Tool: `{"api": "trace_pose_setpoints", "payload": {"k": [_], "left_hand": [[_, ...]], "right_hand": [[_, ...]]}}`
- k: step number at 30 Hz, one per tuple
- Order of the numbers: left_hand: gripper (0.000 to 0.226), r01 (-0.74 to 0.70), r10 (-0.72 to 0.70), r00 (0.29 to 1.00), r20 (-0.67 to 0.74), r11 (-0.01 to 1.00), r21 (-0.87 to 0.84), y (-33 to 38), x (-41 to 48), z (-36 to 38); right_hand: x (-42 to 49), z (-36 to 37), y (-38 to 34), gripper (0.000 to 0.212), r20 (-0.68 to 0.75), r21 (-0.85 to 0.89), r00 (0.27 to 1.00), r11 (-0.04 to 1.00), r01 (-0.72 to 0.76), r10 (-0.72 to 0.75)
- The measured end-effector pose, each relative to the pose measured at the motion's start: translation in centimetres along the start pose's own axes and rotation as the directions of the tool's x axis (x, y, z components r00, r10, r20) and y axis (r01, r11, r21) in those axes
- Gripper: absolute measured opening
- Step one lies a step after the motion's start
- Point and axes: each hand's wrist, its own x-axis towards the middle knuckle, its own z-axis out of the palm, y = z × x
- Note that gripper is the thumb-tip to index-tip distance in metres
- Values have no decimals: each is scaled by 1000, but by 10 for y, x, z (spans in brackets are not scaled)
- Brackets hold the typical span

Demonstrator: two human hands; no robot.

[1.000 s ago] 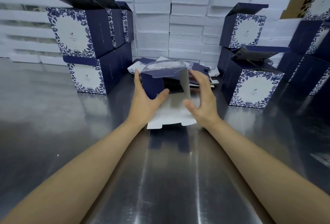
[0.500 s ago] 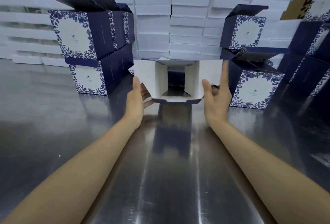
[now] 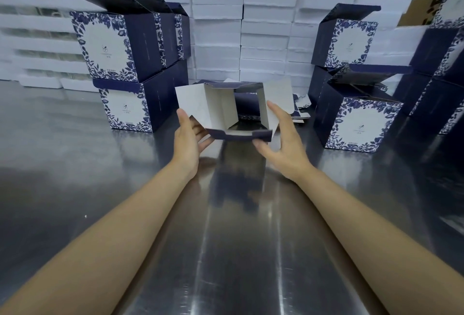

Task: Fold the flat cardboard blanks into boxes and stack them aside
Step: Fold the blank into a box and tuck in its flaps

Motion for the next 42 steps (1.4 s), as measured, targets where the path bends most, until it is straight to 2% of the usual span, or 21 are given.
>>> {"api": "trace_pose_setpoints", "payload": {"k": [2,5,9,12,15,18,21,25,27,29,33,38,40,42], "left_hand": [[58,-13,13,1000,17,1000,21,-1,0,-1],[56,-61,54,995,83,995,80,0,-4,1],[42,-169,128,969,213,967,192,2,-15,8],[24,-288,158,932,326,868,405,-2,-21,8],[34,-439,245,879,409,751,494,-4,-25,6],[37,-474,269,851,451,763,440,-3,-27,5],[51,-492,279,843,461,746,448,-2,-28,6],[64,-555,313,814,490,671,493,-3,-28,5],[66,-557,314,812,492,665,497,-4,-26,5],[65,-546,303,824,479,653,526,-6,-25,6],[65,-548,299,820,488,656,520,-9,-22,6],[66,-550,332,824,459,661,510,-9,-24,9],[66,-577,354,809,469,628,522,-8,-25,9],[68,-639,386,765,516,557,531,-8,-27,8]], "right_hand": [[2,0,-2,54,-138,21,990,1000,-22,24],[4,-2,-3,43,-274,53,960,998,-40,53],[5,-6,0,62,-358,38,925,992,-117,123],[5,-6,-3,69,-361,34,923,991,-127,131],[5,-4,-6,63,-378,-51,924,996,-76,52],[6,-2,-7,54,-359,-143,933,987,-79,22],[9,-1,-12,51,-319,-259,948,962,-85,-2],[16,-13,-20,39,-209,-462,951,880,109,-228],[20,-20,-22,37,-155,-563,947,813,150,-282],[25,-25,-23,34,-142,-641,913,738,209,-382],[36,-32,-27,27,-117,-643,810,665,379,-574],[43,-44,-47,31,-80,-612,793,658,439,-604],[45,-48,-55,31,-50,-614,836,676,406,-547],[48,-53,-63,32,-5,-622,914,717,314,-405]]}}
